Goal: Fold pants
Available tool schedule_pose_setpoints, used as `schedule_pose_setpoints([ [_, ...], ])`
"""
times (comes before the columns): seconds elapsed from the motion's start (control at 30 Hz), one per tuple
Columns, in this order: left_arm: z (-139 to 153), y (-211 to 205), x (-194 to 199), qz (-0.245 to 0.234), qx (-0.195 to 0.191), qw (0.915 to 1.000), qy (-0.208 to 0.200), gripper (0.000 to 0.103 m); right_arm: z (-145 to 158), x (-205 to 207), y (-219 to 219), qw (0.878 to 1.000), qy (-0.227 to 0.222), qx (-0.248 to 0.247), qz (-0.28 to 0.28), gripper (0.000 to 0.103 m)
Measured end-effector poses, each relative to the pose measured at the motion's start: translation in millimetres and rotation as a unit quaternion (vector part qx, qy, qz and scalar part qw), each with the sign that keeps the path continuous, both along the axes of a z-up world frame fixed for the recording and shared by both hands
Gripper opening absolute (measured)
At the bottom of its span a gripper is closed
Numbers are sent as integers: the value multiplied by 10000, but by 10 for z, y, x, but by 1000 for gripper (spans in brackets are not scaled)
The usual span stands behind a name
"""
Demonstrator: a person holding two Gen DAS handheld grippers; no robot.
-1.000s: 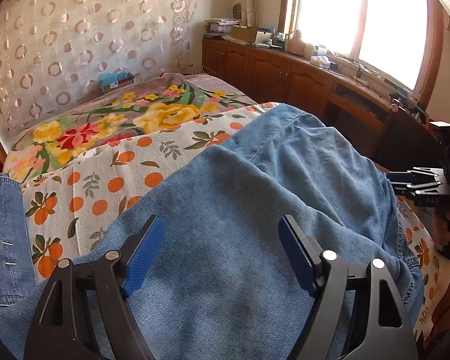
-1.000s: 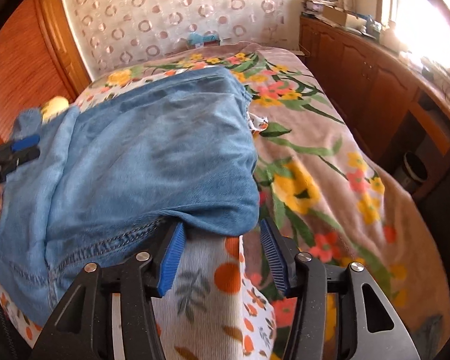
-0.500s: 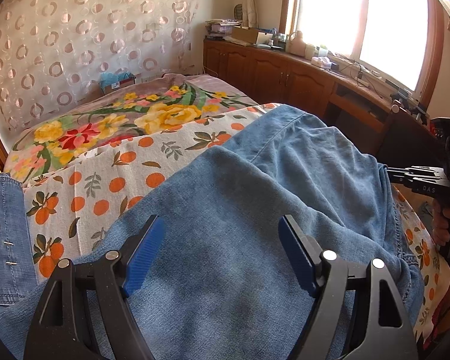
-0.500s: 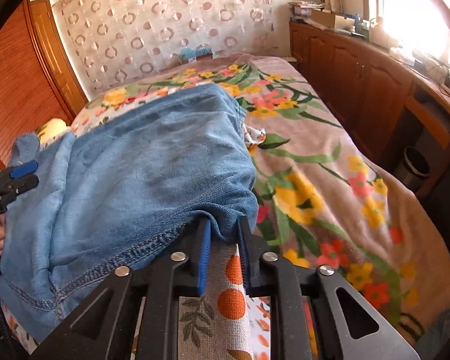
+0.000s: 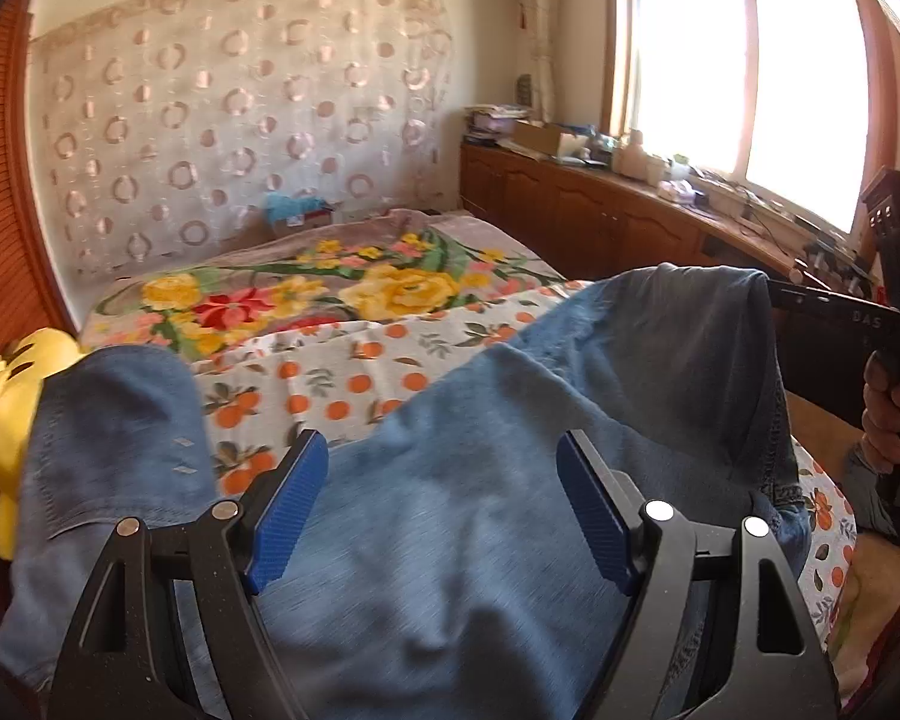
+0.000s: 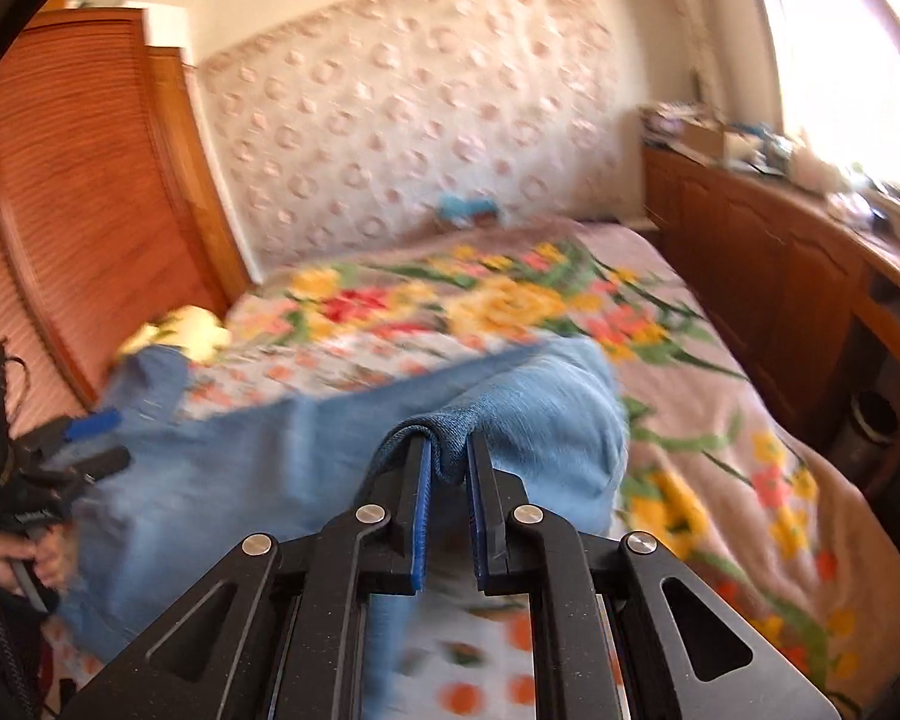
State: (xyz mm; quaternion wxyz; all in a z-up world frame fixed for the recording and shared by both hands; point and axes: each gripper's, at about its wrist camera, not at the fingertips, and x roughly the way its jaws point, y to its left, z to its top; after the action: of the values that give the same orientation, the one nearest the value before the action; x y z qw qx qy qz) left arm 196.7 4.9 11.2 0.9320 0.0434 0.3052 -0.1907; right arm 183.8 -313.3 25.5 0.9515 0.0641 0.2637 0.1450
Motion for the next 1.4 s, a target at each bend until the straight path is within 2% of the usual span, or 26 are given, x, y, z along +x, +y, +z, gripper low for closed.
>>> schedule_pose_setpoints([
  [0.2,132,306,-323,354,-99,9990,-244,80,137,-353,687,9954,-297,9,909,11],
  [0.37,194,462,-569,525,-161,9978,-367,80,-93,-626,926,9920,-142,-290,1221,11],
  [0.63,182,451,-822,517,-320,9976,-345,80,-408,-872,771,9930,261,-279,1116,13],
  [0.83,66,306,-850,387,-208,9988,-198,80,-305,-905,685,9950,423,-164,888,18],
  [0.97,-15,181,-903,266,-165,9994,-119,80,-354,-1032,495,9968,375,-270,659,20],
  [1.03,-57,119,-912,198,-150,9997,-68,80,-404,-1048,418,9971,405,-362,532,26],
  [1.2,-116,24,-932,125,-94,9999,1,80,-519,-952,271,9971,590,-429,218,30],
  [1.4,-182,-11,-929,118,-7,9999,105,80,-523,-699,279,9973,599,-393,135,46],
])
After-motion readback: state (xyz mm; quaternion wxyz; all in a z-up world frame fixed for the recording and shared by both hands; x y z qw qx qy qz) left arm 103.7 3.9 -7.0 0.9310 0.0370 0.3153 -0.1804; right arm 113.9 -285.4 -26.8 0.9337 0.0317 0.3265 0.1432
